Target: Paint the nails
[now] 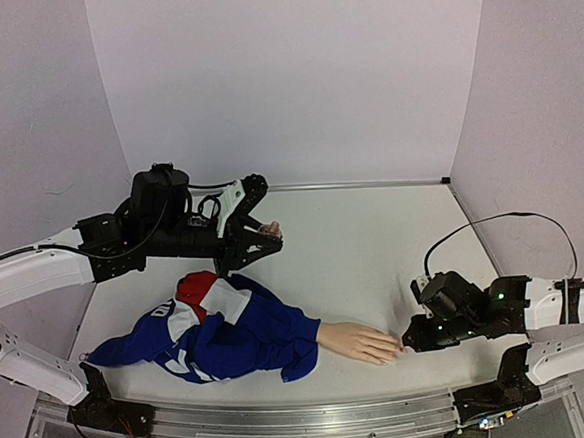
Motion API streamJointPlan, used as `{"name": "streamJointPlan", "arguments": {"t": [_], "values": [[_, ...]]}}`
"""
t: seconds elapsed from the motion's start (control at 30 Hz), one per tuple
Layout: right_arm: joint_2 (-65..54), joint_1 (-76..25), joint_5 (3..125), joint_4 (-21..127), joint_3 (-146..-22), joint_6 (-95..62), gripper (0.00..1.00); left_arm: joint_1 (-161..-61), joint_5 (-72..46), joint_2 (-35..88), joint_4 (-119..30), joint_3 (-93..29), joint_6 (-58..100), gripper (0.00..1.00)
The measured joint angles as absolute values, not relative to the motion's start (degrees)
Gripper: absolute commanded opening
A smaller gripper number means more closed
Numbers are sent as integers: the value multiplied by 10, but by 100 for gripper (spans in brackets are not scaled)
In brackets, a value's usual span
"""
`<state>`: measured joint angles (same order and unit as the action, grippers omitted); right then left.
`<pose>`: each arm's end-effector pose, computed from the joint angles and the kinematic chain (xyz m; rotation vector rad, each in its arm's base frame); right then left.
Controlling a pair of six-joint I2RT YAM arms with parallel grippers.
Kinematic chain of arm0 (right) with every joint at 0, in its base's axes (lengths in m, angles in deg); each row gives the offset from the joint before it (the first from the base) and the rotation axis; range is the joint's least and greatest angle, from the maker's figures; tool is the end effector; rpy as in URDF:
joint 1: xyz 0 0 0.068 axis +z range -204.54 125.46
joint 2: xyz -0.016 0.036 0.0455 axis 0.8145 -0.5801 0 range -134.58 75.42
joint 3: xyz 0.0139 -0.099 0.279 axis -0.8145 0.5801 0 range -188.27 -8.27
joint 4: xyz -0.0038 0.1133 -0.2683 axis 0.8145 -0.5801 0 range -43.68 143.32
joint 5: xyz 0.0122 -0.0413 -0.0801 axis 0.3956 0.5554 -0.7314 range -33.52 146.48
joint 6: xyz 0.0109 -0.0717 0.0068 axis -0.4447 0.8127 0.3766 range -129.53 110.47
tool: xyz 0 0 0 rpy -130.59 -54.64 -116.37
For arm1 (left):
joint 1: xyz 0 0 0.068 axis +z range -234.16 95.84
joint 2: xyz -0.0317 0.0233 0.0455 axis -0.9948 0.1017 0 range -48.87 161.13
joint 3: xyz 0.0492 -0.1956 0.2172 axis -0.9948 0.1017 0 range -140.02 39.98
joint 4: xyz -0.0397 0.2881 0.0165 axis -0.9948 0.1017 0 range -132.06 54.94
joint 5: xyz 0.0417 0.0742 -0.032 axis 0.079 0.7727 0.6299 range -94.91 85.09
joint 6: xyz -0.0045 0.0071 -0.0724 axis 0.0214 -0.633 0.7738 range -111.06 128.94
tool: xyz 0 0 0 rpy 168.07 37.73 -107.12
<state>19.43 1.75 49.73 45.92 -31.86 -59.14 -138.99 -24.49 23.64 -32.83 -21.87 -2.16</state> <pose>0.1321 0.1854 0.1691 -0.0739 2.4022 0.8129 0.1790 -0.2894 0.3516 1.2744 1.5262 -0.8319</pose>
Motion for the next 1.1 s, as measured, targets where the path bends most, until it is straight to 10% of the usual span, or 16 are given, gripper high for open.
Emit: {"name": "streamJointPlan", "arguments": {"t": [1.1], "values": [[244, 18, 477, 429, -319, -595, 0, -1390, -247, 236, -328, -219, -22, 0]]}}
